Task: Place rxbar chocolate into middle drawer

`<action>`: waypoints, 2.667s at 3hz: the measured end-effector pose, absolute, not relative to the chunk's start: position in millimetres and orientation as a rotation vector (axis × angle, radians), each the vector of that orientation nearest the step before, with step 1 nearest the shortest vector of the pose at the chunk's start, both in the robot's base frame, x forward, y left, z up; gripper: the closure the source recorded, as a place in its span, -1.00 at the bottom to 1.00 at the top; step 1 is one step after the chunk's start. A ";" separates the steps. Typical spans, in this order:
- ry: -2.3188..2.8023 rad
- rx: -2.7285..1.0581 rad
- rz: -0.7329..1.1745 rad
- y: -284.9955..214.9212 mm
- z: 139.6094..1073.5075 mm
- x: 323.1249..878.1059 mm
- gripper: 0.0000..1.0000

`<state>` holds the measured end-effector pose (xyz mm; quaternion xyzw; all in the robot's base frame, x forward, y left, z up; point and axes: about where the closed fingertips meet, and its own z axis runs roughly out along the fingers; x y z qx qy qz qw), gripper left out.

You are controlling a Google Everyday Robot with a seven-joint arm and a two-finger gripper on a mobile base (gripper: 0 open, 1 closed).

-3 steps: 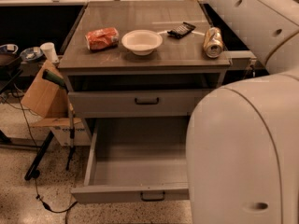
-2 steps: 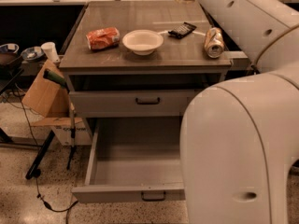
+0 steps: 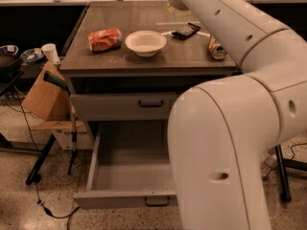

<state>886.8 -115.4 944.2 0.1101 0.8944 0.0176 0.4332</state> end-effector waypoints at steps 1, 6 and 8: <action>2.250 0.284 0.026 -109.5 927.2 895.9 -1.00; 2.297 0.438 -0.074 -89.1 872.7 925.4 -1.00; 2.279 0.569 -0.130 -108.9 853.1 930.4 -1.00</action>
Offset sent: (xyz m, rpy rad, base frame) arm 0.0342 0.0156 -0.0278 -0.0185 0.0397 -0.0327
